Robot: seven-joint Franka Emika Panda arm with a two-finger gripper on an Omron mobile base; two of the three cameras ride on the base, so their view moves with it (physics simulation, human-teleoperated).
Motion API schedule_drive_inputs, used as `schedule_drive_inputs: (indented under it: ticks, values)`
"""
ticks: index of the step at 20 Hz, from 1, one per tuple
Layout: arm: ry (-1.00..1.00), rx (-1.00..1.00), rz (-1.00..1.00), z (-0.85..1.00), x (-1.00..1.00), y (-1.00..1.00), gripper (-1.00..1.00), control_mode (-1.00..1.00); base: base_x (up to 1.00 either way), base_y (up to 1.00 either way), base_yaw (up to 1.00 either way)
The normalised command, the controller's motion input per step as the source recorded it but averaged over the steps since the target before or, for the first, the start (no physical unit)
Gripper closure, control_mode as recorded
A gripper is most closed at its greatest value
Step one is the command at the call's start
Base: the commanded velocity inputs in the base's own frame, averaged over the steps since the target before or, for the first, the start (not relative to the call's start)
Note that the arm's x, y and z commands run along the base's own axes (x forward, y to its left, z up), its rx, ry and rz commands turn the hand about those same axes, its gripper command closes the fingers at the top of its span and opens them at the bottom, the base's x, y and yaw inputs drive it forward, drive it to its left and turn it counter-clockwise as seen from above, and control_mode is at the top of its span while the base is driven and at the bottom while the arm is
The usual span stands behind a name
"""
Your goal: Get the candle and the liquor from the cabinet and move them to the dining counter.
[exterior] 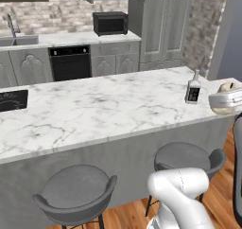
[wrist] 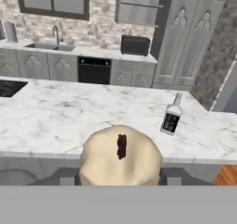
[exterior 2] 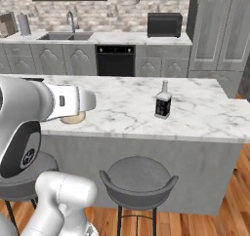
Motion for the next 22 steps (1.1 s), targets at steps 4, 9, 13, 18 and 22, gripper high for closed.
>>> schedule_drive_inputs:
  ticks: [4,9,13,18,22]
  values:
    - [0.13,-0.06,0.01,-0.34,0.11,0.14,1.00,-1.00,0.00,0.00,0.00]
    - [0.04,-0.01,0.00,-0.28,0.59,0.56,1.00,-1.00,0.00,0.00,0.00]
    - [-0.03,0.04,0.00,-0.28,0.54,0.33,1.00,-1.00,0.00,0.00,0.00]
    - [-0.06,0.05,0.02,-0.28,0.32,0.01,1.00,-1.00,0.00,0.00,0.00]
    - [0.01,0.00,0.02,-0.10,0.17,-0.03,1.00,-1.00,0.00,0.00,0.00]
